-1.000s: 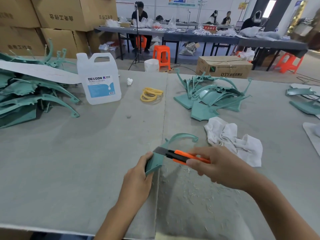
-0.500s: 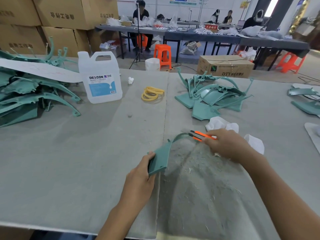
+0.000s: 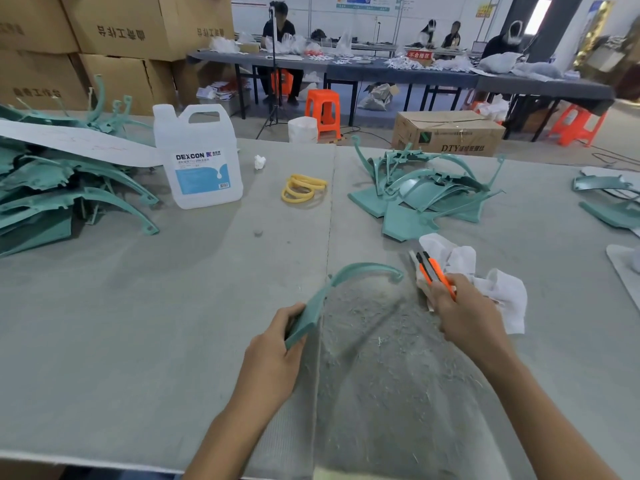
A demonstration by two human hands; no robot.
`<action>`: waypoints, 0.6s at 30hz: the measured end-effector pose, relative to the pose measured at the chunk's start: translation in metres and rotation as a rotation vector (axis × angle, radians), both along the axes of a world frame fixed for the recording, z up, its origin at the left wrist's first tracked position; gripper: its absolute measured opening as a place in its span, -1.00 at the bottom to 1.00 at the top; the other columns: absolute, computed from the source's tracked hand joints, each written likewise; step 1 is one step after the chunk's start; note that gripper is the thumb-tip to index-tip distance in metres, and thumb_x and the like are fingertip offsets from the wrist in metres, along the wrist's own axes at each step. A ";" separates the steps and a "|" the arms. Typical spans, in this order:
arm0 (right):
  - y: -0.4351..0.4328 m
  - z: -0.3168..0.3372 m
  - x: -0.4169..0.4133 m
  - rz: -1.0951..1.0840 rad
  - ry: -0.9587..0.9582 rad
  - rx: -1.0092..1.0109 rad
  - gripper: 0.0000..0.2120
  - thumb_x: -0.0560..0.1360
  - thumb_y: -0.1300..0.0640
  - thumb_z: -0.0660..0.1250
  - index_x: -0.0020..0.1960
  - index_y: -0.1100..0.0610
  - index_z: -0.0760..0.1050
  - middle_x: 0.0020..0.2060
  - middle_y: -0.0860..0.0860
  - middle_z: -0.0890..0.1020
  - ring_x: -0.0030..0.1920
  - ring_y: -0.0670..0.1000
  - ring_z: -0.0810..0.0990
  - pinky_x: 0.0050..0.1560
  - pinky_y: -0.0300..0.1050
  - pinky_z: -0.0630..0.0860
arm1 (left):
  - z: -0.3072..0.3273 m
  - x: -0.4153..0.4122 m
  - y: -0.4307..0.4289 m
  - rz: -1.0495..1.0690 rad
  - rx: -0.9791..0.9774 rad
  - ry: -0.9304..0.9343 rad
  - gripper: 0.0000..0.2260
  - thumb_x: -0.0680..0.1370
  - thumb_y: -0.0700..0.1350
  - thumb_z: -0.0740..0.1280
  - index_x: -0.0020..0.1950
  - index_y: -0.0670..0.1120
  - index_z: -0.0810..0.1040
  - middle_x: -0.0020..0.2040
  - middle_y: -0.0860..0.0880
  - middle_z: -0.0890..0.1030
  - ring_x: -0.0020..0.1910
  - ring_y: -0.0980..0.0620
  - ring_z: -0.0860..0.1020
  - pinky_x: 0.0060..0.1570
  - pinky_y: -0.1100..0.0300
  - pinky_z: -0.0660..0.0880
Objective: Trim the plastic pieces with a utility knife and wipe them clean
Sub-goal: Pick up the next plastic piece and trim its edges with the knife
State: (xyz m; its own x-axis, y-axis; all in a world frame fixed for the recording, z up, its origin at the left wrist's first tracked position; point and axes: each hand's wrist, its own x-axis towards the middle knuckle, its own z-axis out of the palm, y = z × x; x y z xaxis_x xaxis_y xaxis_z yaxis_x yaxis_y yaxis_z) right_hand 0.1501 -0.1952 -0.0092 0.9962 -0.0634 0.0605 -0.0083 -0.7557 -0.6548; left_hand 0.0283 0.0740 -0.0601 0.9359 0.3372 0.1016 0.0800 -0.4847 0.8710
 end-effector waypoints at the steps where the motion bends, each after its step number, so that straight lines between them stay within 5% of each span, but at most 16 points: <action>1: 0.003 0.003 -0.004 -0.009 -0.013 0.043 -0.71 0.65 -0.18 0.14 -0.01 0.01 0.46 -0.20 0.07 0.64 -0.18 0.20 0.63 -0.02 0.21 0.60 | -0.001 0.000 -0.002 -0.010 0.024 0.013 -0.71 0.62 0.06 0.33 0.33 0.24 0.48 0.03 0.37 0.62 0.06 0.29 0.60 0.01 0.33 0.52; 5: 0.026 0.012 -0.034 0.230 -0.049 0.238 -0.87 0.64 -0.16 0.19 0.06 -0.16 0.45 -0.25 -0.06 0.63 -0.39 0.02 0.63 -0.34 0.11 0.64 | -0.001 -0.002 -0.005 0.007 0.073 0.030 -0.64 0.62 -0.03 0.33 0.39 0.24 0.43 0.16 0.25 0.64 0.12 0.13 0.62 0.09 0.08 0.56; 9: 0.049 0.005 -0.065 0.529 0.080 0.242 -0.79 0.55 -0.30 0.16 0.09 -0.26 0.45 -0.20 -0.11 0.66 -0.41 -0.04 0.63 -0.45 -0.12 0.57 | -0.003 -0.002 -0.007 0.026 0.109 0.012 -0.63 0.62 -0.07 0.31 0.40 0.22 0.42 0.18 0.16 0.66 0.12 0.03 0.63 0.10 0.01 0.55; 12: 0.048 -0.006 -0.046 0.425 0.033 -0.002 -0.81 0.65 -0.20 0.12 0.15 -0.17 0.44 -0.25 -0.02 0.66 -0.30 0.03 0.64 -0.25 0.07 0.61 | -0.003 -0.001 -0.007 0.026 0.132 0.011 -0.63 0.63 -0.05 0.30 0.41 0.22 0.42 0.23 0.17 0.64 0.16 0.04 0.61 0.12 0.06 0.54; 15: 0.028 -0.015 -0.009 0.132 0.083 -0.266 -0.67 0.70 -0.12 0.09 0.35 -0.01 0.43 0.11 0.17 0.65 0.10 0.23 0.61 0.10 0.09 0.54 | -0.001 -0.004 -0.010 0.017 0.123 0.012 -0.64 0.63 0.00 0.31 0.42 0.23 0.41 0.24 0.21 0.62 0.16 0.09 0.61 0.13 0.09 0.54; 18: 0.004 -0.020 0.011 0.013 0.130 -0.298 -0.64 0.70 -0.10 0.09 0.34 0.08 0.43 0.25 0.18 0.57 0.22 0.24 0.53 0.12 0.08 0.46 | 0.002 -0.004 -0.008 0.055 0.054 -0.028 -0.71 0.61 0.09 0.29 0.33 0.22 0.47 0.08 0.29 0.65 0.03 0.23 0.60 0.01 0.23 0.53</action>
State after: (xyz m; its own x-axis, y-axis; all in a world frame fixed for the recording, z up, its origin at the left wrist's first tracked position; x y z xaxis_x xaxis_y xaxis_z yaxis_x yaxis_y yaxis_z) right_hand 0.1615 -0.1910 -0.0296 0.9974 -0.0492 -0.0529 -0.0662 -0.9147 -0.3986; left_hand 0.0248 0.0657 -0.0579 0.9125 0.3817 0.1473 0.0836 -0.5263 0.8462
